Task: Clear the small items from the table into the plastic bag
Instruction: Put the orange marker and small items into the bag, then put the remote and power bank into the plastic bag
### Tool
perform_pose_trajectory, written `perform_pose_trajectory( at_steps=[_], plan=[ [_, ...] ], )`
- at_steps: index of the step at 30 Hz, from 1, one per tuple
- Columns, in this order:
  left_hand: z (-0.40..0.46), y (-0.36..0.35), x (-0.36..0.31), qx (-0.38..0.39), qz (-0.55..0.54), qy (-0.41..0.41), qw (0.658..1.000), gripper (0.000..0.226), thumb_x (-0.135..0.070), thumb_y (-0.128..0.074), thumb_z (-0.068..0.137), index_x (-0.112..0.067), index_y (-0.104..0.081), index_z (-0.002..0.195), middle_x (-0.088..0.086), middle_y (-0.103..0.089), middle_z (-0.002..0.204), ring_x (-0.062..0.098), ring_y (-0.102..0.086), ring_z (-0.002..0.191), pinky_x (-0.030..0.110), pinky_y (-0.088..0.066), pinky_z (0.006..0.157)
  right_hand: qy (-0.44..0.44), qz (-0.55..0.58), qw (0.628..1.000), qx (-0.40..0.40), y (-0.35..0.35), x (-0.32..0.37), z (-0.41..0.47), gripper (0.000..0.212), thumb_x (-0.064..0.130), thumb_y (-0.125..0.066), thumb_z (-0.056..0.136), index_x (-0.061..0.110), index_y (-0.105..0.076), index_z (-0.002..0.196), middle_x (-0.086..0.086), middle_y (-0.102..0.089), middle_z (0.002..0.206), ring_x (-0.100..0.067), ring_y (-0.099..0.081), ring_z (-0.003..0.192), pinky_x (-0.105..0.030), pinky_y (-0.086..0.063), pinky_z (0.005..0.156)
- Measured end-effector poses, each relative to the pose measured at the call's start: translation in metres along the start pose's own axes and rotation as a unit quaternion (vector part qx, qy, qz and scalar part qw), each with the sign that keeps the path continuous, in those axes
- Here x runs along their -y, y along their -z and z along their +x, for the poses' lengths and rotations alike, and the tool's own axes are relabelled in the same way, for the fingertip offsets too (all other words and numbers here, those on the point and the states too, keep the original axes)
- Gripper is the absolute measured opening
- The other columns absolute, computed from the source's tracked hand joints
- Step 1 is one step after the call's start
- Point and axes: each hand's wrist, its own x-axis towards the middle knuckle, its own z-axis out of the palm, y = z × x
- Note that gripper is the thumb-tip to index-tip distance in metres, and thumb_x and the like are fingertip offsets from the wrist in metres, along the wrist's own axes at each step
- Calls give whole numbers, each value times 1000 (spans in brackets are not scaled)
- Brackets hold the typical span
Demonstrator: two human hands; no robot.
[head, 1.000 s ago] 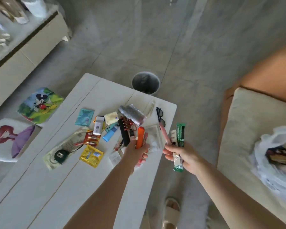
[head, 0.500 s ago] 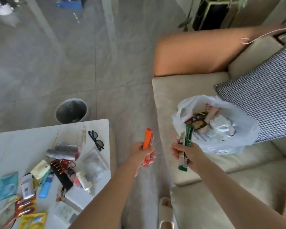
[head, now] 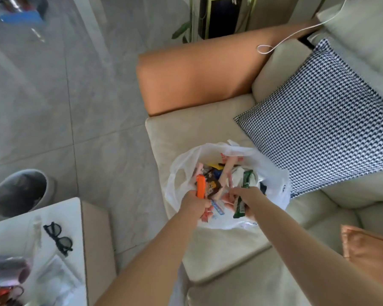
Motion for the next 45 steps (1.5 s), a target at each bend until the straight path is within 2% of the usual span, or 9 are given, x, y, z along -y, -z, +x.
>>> perform_pose_trajectory(
  at_steps=[4,8,12,19,23,28,34,38,45],
  plan=[
    [38,-19,-16,-20,23,-9,1000,49,8,-57,84,-4,-47,131,24,-66,101,23,-64,61,26,-54,49,-38,27,998,52,-1,22,29,4,-10,-52,86,-6,-51,85,-20,-60,72,-22,-64,56,-36,-60,61],
    [64,-31,-37,-28,-35,-16,999,77,13,-57,79,-24,-35,143,20,-56,122,33,-64,93,43,-57,78,-23,48,994,90,-7,33,56,8,-9,-55,83,-2,-53,81,-15,-59,65,-22,-62,54,-38,-58,65],
    [66,-34,-38,-13,-3,-48,999,57,8,-58,83,-17,-45,133,8,-52,123,32,-57,115,45,-50,97,20,59,996,67,-3,34,65,28,-6,-61,83,-3,-55,111,-22,-65,107,-34,-66,99,-45,-54,87],
    [50,-22,-38,23,91,-139,986,53,5,-52,88,-10,-45,139,9,-34,152,25,-33,140,43,-32,114,108,-120,986,-41,7,31,68,50,-3,-48,85,15,-49,132,-1,-56,97,-16,-52,84,-30,-50,82],
    [27,-10,-29,8,51,-77,996,41,9,-53,85,-8,-59,122,10,-52,137,23,-58,116,31,-52,92,144,-145,977,-55,2,26,49,34,0,-46,83,16,-62,107,2,-58,84,-21,-53,83,-35,-47,75],
    [-14,22,8,3,-1,-3,1000,30,-1,-55,89,-11,-55,117,6,-58,86,16,-58,71,19,-43,60,159,-204,966,-19,-26,0,9,24,-1,-51,82,13,-61,99,-9,-60,90,-23,-55,85,-35,-46,78],
    [-54,98,73,-55,41,2,998,32,-10,-60,86,-8,-59,118,1,-58,74,11,-59,62,17,-45,59,250,-458,851,58,-89,-66,-33,19,1,-45,90,14,-58,85,3,-52,76,-16,-48,78,-17,-34,60],
    [-90,160,126,-86,18,18,996,32,-7,-59,89,-2,-57,120,1,-57,74,-8,-50,33,5,-38,38,241,-538,802,97,-136,-125,-67,22,9,-50,92,10,-63,110,-2,-63,107,-18,-58,103,-22,-39,83],
    [-165,266,234,-171,-17,59,983,14,-20,-58,89,-17,-61,103,1,-62,84,14,-61,69,21,-51,65,254,-602,729,202,-229,-223,-121,21,15,-55,90,13,-66,108,0,-68,112,-14,-62,103,-20,-43,88]
  ],
)
